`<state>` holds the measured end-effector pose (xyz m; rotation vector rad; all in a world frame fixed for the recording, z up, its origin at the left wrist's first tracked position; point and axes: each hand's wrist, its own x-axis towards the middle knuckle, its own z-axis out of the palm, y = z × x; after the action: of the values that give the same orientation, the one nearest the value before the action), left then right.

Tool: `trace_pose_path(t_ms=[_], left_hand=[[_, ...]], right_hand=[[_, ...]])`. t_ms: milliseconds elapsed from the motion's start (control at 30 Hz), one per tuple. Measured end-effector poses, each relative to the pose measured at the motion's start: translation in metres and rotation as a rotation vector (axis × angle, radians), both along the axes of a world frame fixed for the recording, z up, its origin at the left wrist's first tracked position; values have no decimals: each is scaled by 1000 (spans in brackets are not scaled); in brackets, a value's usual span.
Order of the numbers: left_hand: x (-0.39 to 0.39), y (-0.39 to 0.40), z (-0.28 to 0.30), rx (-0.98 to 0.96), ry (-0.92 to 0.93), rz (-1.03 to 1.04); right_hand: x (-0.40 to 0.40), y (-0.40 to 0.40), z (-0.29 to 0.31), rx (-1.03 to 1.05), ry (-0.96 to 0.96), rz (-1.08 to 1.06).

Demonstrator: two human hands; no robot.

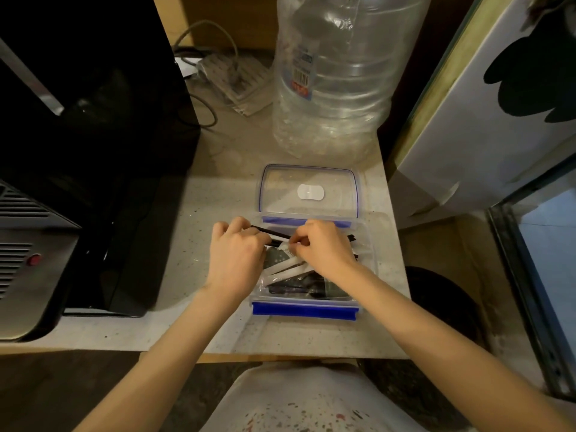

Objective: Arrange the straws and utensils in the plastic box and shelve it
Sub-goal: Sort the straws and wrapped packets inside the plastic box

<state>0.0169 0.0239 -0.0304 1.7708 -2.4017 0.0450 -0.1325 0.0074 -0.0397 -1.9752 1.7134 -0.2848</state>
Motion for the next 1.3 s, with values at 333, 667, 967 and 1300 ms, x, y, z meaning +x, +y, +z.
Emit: trace_pose_path(t_ms=[333, 667, 967, 1300], left_hand=[[-8, -7, -8, 128, -66, -5], [-10, -11, -7, 209, -153, -29], [-7, -15, 0, 245, -151, -72], [11, -20, 31, 151, 205, -73]], right_hand=[[-36, -1, 36, -191, -286, 20], [-77, 5, 51, 135, 166, 280], [-61, 12, 13, -86, 440, 404], [-9, 7, 0, 23, 12, 130]])
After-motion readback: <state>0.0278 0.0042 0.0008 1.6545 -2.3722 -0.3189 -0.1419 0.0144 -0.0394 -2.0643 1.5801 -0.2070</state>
